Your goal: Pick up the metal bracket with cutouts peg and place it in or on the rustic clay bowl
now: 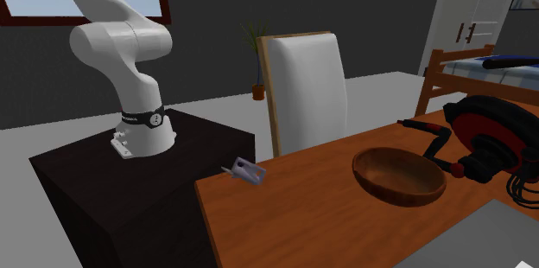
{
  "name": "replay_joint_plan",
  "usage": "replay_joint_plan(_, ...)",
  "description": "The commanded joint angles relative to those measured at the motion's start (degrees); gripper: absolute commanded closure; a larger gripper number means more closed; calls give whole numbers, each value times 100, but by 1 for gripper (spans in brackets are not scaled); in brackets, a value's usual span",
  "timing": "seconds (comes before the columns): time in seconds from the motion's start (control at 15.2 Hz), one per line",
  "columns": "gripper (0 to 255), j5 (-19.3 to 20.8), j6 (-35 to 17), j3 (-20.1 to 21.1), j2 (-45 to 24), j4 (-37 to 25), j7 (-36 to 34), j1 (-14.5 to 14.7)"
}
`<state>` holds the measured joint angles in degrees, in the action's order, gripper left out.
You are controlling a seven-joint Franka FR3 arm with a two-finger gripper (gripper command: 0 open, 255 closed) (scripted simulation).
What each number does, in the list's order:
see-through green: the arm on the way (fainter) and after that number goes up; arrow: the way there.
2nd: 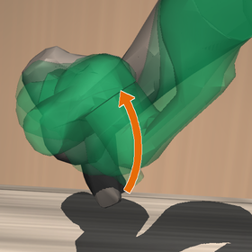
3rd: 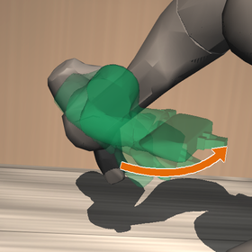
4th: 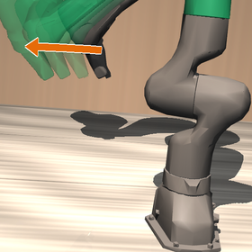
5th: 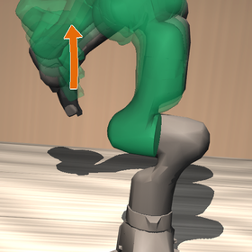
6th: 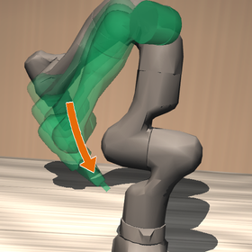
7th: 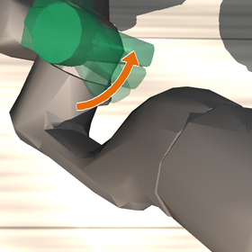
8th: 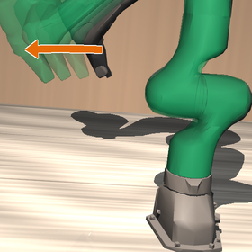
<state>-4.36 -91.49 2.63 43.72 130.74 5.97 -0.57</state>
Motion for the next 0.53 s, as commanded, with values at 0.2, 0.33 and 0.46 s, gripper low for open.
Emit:
replay_joint_plan(0.2,0,32,-629,224,109,654,-447,-146)
replay_joint_plan(0.33,0,51,-1053,380,133,1053,-752,-246)
replay_joint_plan(0.46,0,71,-1484,540,115,1422,-1067,-346)
